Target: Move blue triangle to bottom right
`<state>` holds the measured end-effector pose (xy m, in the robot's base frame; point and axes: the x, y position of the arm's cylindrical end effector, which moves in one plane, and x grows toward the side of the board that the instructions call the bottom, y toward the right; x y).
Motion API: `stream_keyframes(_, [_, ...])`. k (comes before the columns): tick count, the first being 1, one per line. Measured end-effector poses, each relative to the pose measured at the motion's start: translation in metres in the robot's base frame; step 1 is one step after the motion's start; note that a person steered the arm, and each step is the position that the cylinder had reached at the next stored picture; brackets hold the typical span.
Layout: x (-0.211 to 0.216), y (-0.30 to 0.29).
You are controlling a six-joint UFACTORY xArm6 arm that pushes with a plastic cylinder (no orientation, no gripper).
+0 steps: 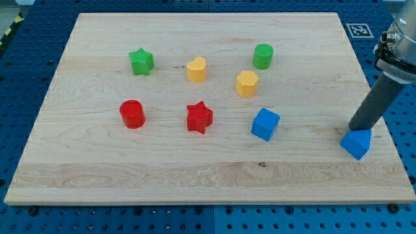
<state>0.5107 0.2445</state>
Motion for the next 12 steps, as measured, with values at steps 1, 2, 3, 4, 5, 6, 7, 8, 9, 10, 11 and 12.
stream_keyframes(1, [0.001, -0.008])
stream_keyframes(2, [0.001, -0.033])
stream_keyframes(3, [0.006, -0.037])
stream_keyframes(4, [0.015, -0.022])
stream_keyframes(5, [0.024, -0.008])
stream_keyframes(6, [0.031, -0.006])
stream_keyframes(7, [0.037, -0.006])
stream_keyframes(8, [0.039, -0.006])
stream_keyframes(9, [0.039, -0.006])
stream_keyframes(10, [0.031, -0.006])
stream_keyframes(11, [-0.002, -0.013])
stream_keyframes(12, [-0.021, -0.050])
